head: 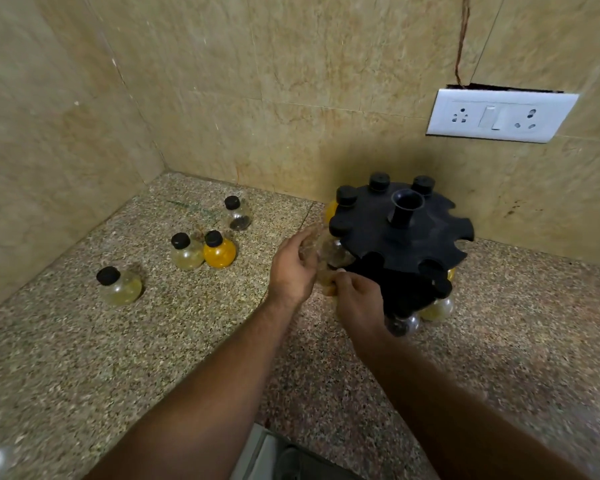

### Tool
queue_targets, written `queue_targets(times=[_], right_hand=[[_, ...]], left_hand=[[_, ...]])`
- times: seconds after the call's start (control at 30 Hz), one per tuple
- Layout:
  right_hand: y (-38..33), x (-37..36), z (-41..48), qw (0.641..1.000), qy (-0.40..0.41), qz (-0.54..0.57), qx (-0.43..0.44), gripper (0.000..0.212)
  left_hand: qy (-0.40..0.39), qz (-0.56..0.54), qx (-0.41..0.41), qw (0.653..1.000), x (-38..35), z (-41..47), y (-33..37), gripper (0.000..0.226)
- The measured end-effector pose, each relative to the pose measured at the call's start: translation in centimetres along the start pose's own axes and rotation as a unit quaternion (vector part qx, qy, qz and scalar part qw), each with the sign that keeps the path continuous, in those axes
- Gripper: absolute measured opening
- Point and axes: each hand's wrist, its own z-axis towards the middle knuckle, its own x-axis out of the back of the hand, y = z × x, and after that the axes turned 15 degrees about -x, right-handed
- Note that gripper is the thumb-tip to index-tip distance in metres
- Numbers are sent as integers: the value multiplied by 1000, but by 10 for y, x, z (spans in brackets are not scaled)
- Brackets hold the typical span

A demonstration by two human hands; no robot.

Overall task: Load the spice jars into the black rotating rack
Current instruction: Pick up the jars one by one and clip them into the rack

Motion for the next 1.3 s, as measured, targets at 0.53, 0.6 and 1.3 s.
queue_targets(times=[0.53, 0.6, 1.3], right_hand=[[-14, -167, 66, 900, -99, -414, 94, 52], [-8, -185, 78, 873, -111, -467, 83, 65], [17, -245, 121, 785, -137, -601, 57, 120]], left_hand=[[98, 102, 196, 970, 93, 10, -149, 75], [105, 105, 189, 971, 99, 20, -163, 74], [63, 83, 97, 990, 109, 51, -207, 56]])
